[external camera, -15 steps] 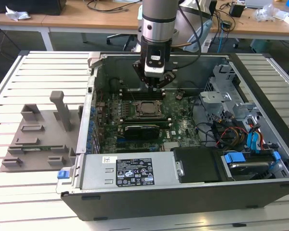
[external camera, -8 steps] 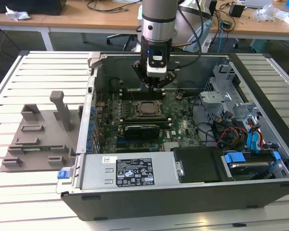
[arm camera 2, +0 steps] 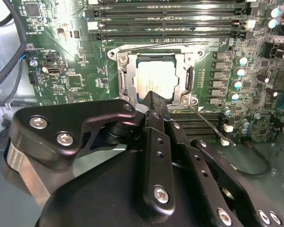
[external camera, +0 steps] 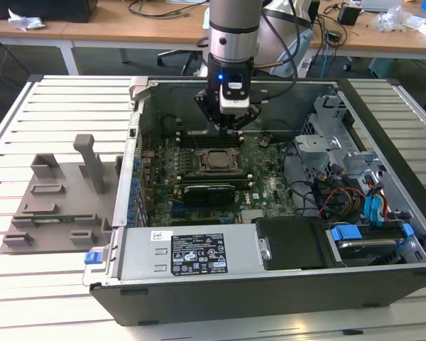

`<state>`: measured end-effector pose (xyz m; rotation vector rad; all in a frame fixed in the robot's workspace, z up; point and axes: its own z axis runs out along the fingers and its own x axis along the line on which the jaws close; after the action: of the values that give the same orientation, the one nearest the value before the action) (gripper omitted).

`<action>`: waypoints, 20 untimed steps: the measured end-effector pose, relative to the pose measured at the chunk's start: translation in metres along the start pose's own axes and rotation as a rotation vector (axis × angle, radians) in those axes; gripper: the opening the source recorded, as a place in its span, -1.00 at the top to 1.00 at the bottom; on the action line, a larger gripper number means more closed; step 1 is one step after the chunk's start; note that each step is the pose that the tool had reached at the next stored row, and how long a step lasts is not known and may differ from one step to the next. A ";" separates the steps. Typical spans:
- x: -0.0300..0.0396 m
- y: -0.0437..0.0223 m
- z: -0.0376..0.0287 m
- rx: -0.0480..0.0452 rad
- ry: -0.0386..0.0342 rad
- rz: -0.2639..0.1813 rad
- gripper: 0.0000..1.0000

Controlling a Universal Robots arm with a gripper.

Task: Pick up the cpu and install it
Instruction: 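Install the first cpu locking lever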

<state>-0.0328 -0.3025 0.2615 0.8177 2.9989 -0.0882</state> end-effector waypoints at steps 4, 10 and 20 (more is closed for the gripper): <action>0.0000 0.0000 0.0000 -0.0013 -0.0013 -0.029 0.79; 0.0000 0.0000 0.0000 -0.0024 -0.0024 -0.052 0.79; 0.0000 0.0000 0.0000 -0.0066 -0.0067 -0.144 0.79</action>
<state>-0.0328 -0.3025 0.2615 0.5980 3.0464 -0.0843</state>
